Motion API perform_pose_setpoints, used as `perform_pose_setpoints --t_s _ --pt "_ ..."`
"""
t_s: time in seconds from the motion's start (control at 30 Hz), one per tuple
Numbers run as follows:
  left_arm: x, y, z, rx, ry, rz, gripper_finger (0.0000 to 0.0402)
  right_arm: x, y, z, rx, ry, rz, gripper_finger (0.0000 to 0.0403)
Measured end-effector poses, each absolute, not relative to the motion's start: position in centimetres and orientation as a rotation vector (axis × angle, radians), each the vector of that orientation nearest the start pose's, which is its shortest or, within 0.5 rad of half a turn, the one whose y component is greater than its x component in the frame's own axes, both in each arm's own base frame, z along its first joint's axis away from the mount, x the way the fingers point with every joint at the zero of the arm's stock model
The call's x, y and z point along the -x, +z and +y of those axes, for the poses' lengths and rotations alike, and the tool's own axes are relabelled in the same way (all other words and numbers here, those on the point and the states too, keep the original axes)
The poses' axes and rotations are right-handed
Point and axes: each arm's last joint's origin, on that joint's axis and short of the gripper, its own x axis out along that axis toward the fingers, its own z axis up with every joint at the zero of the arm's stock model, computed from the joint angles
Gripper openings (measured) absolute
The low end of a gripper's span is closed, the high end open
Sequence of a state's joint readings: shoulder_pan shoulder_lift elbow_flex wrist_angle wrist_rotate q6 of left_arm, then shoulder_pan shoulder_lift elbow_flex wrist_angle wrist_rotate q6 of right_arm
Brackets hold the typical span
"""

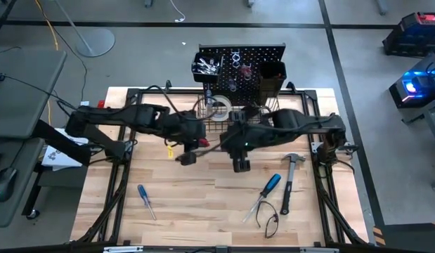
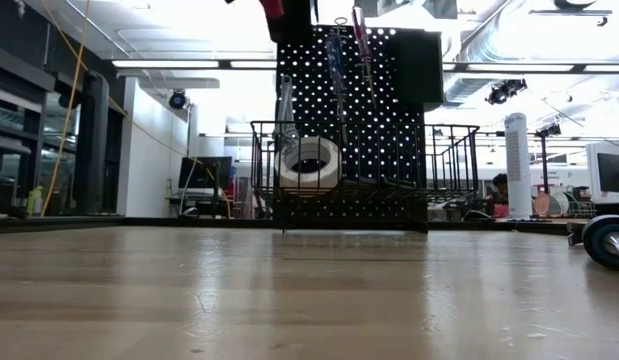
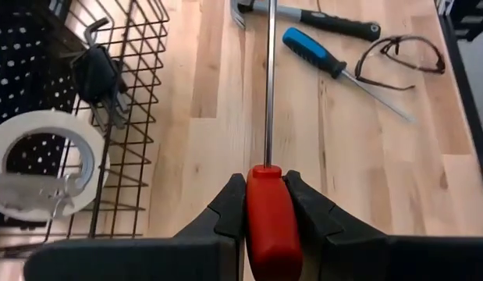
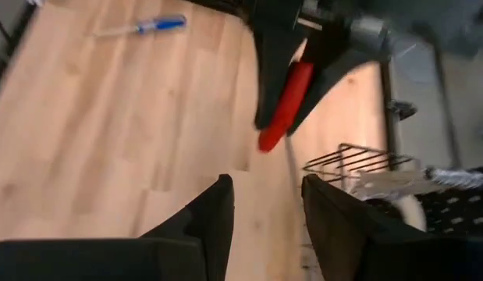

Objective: Hang tools onto peg board
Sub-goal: Put the red allen wrench in the right black bin on the pegboard

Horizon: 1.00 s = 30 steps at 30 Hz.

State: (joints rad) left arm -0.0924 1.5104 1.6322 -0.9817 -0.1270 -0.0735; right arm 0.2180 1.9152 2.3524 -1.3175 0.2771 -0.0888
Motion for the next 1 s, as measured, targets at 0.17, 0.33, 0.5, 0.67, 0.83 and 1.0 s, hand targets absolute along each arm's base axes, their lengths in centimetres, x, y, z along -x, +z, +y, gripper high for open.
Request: perform_pose_setpoints --t_s 0.17,0.33,0.5,0.67,0.83,1.0 --pt "-30.8 38.4 -2.5 -0.049 0.053 0.853 0.0047 -37.2 42.1 7.8 0.443 -0.122 0.899 0.0142" --pt "-30.9 38.4 -2.7 -0.051 0.046 0.842 0.0047 -37.8 41.3 8.0 0.493 -0.144 0.922 0.0141" --pt "-30.9 38.5 -2.9 -0.053 0.040 0.838 0.0047 -38.8 40.0 8.0 0.498 -0.141 0.962 0.0096" --pt "-30.8 38.4 -2.9 -0.053 0.037 0.842 0.0047 -39.3 39.1 8.1 0.533 -0.126 1.005 0.0010" --pt "-30.8 38.4 -3.0 -0.052 0.033 0.844 0.0047 -39.4 39.4 8.6 0.512 -0.136 0.960 0.0002" --pt "-30.8 38.4 -3.0 -0.052 0.029 0.845 0.0047 -39.3 39.4 9.0 0.483 -0.151 0.954 0.0001"
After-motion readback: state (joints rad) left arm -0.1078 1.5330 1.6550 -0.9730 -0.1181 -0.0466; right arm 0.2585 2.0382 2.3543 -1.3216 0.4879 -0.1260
